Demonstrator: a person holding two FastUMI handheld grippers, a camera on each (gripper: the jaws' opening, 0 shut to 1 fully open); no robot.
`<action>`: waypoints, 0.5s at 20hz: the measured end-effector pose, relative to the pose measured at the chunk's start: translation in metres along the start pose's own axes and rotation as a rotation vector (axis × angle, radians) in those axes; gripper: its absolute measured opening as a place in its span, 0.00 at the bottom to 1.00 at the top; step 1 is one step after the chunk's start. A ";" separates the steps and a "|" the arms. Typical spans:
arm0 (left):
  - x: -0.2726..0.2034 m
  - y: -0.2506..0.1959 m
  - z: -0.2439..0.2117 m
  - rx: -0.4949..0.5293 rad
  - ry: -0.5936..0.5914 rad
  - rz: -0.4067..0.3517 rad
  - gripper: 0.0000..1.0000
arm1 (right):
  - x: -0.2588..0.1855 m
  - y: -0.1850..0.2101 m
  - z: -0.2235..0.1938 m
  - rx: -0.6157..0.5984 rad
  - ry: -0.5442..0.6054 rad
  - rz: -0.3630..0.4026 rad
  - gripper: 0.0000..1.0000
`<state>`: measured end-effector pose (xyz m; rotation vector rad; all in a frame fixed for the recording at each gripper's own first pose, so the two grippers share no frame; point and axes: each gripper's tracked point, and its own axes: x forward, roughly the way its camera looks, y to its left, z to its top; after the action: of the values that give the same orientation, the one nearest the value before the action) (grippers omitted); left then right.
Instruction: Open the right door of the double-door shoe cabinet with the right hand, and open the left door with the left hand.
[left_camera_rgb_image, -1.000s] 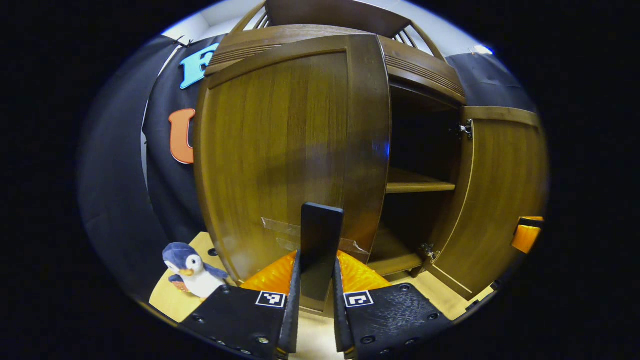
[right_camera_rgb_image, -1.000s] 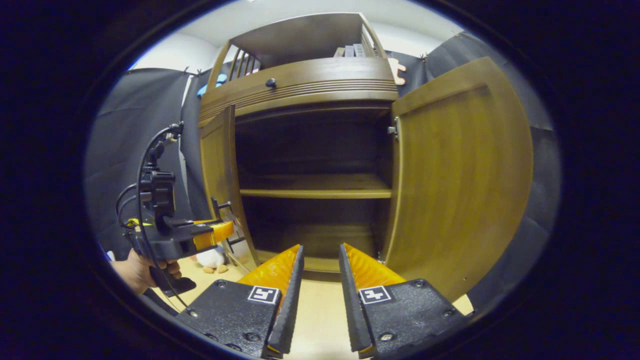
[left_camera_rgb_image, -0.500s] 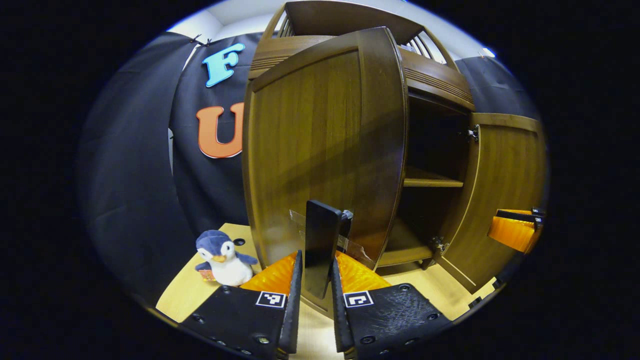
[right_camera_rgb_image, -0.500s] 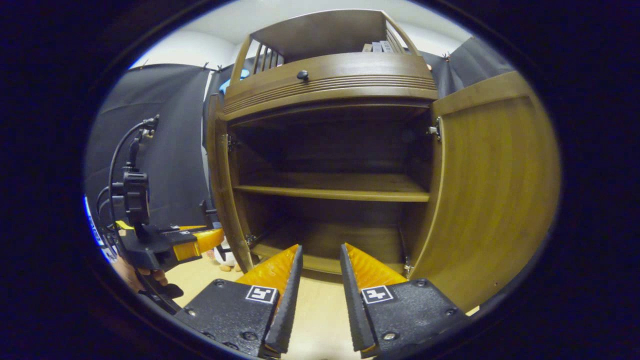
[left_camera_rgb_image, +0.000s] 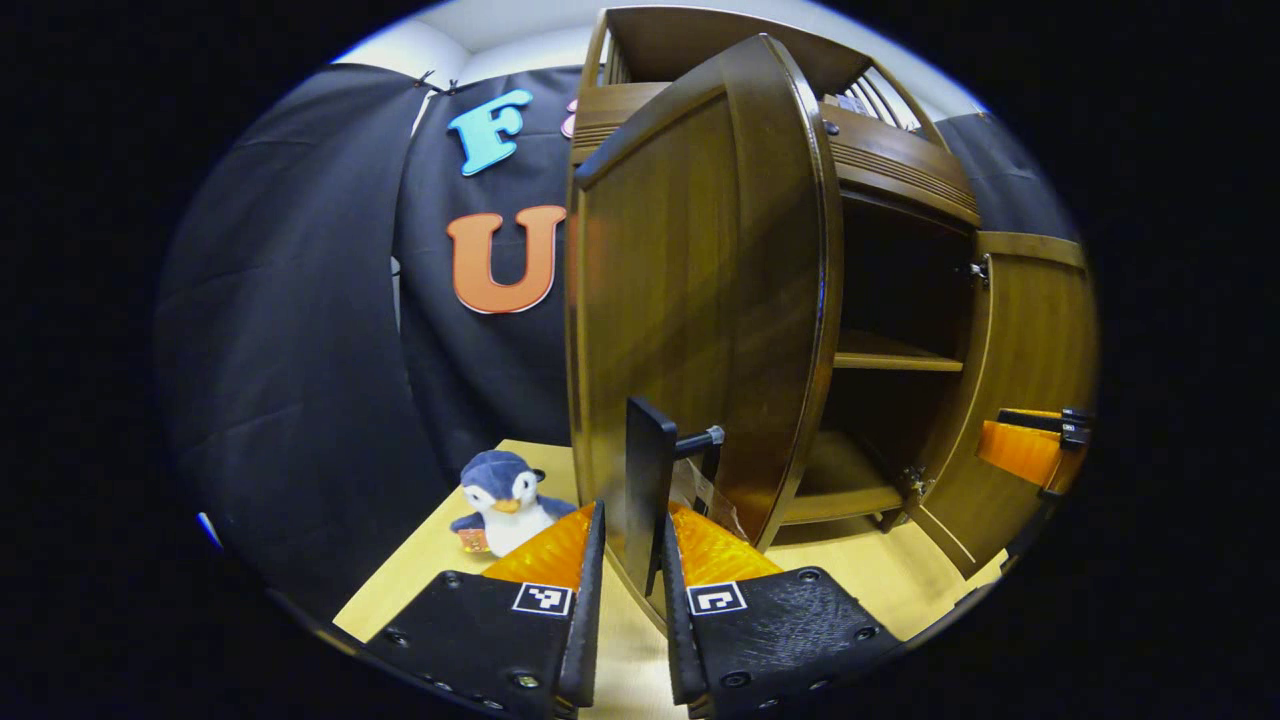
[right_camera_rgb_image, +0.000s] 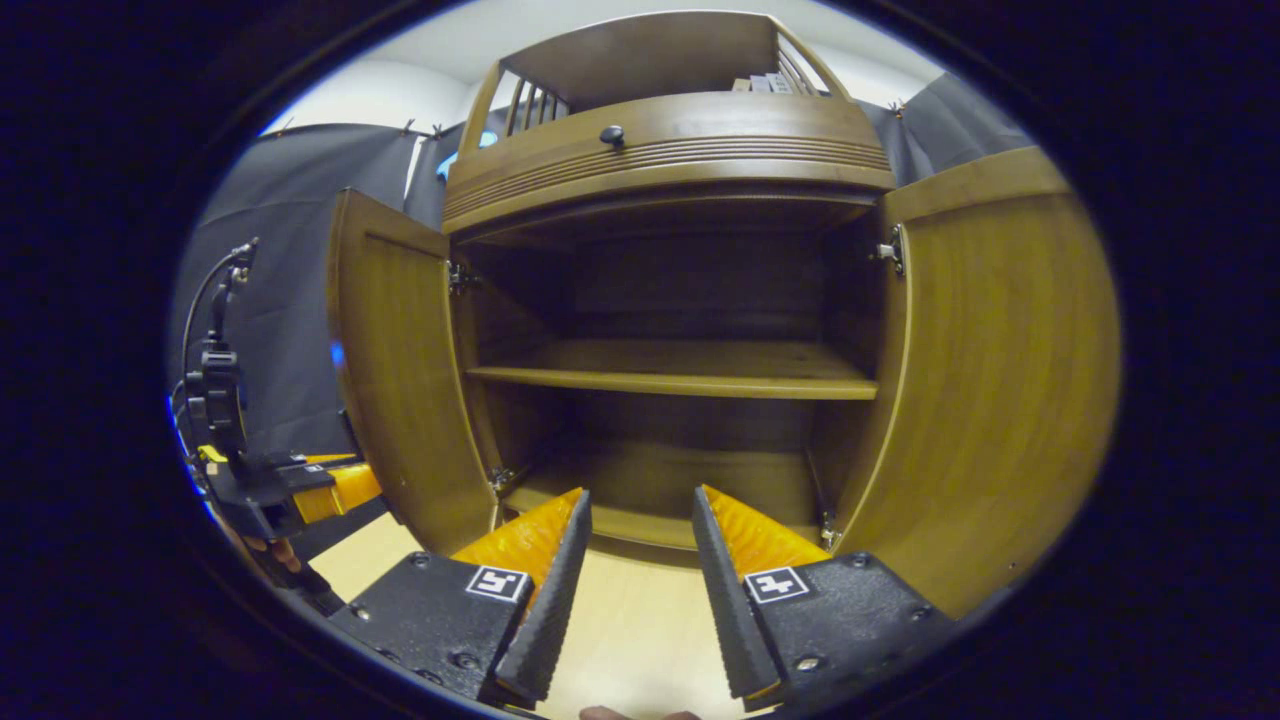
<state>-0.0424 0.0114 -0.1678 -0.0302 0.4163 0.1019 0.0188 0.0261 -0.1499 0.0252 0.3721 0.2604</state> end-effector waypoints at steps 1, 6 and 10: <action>-0.002 0.005 0.000 -0.005 0.001 0.007 0.28 | 0.001 0.001 0.000 0.001 0.002 -0.001 0.65; -0.008 0.028 -0.007 -0.056 0.015 0.031 0.28 | 0.008 0.009 -0.003 -0.001 0.014 0.002 0.66; -0.016 0.048 -0.010 -0.089 0.023 0.048 0.23 | 0.012 0.017 -0.006 -0.001 0.022 0.004 0.66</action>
<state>-0.0662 0.0575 -0.1712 -0.1093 0.4350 0.1675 0.0237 0.0454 -0.1586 0.0222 0.3937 0.2652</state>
